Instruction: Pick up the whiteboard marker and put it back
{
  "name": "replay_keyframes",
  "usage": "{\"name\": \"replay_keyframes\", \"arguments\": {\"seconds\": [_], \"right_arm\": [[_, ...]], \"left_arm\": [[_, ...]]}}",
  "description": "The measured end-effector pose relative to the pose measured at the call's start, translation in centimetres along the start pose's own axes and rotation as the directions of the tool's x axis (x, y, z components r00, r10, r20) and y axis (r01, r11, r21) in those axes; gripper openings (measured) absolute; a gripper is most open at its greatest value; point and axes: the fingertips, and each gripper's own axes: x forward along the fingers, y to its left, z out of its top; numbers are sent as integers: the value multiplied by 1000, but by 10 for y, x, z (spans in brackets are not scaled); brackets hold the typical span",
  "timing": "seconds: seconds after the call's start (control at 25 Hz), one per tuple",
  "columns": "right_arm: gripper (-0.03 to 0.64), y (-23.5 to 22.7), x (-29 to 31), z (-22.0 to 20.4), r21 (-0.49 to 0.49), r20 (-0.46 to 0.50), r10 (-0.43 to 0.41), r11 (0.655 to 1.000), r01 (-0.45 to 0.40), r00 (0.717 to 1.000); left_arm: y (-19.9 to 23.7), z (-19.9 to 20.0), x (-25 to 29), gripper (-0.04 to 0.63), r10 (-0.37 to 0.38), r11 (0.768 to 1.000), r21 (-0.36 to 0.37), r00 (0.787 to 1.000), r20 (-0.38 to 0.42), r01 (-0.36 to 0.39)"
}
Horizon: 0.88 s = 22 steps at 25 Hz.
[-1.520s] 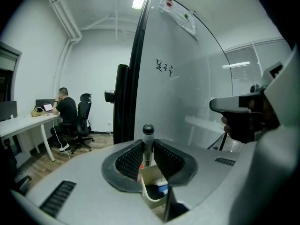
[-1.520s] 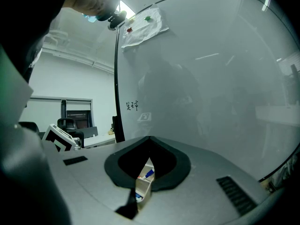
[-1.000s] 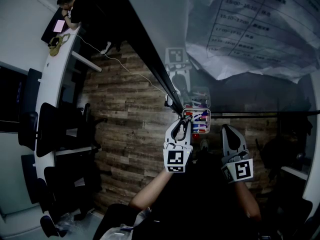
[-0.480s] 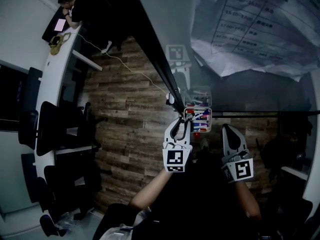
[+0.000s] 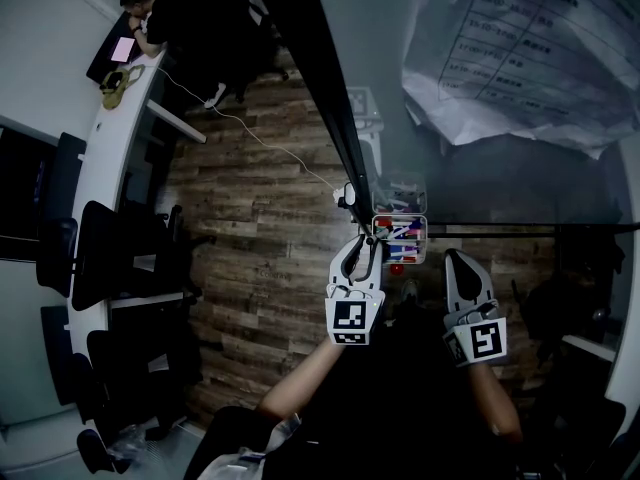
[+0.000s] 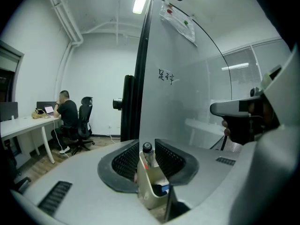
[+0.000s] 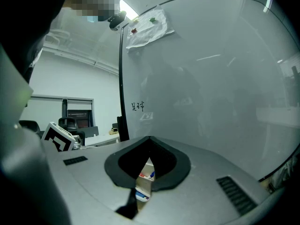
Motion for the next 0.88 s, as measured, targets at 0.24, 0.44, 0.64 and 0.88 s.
{"name": "replay_keyframes", "arguments": {"seconds": [0.24,0.44,0.64,0.88], "right_arm": [[14,5,-3,1,16,7,-15,1000,15,1000],[14,8,-7,-1,11,-7,-33,999,33,999],[14,17,-9,3,5,23,-21,1000,21,1000],[14,28,-12,5,7,33,-24,1000,24,999]], "left_arm": [[0,3,-5,92,-12,1000,3,1000,18,12],[0,6,-11,92,-18,1000,5,999,36,18],[0,9,-18,92,-28,1000,9,998,54,27],[2,6,-27,84,-50,999,-11,997,57,51]]}}
